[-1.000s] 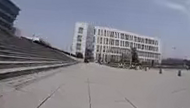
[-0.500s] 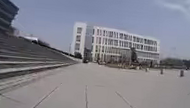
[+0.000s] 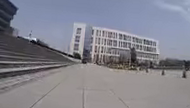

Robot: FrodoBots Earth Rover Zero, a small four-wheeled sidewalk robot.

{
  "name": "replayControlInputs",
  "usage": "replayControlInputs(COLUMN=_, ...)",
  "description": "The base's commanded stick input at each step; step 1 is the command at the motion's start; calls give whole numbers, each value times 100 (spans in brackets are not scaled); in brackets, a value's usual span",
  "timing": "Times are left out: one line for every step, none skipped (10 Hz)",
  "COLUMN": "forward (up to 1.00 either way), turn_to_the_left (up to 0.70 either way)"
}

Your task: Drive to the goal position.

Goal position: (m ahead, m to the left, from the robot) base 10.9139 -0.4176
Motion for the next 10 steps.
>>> replayControlInputs(forward=70, turn_to_the_left=0)
replayControlInputs(forward=70, turn_to_the_left=0)
replayControlInputs(forward=70, turn_to_the_left=0)
replayControlInputs(forward=70, turn_to_the_left=0)
replayControlInputs(forward=70, turn_to_the_left=0)
replayControlInputs(forward=70, turn_to_the_left=0)
replayControlInputs(forward=70, turn_to_the_left=0)
replayControlInputs(forward=70, turn_to_the_left=0)
replayControlInputs(forward=70, turn_to_the_left=0)
replayControlInputs(forward=70, turn_to_the_left=0)
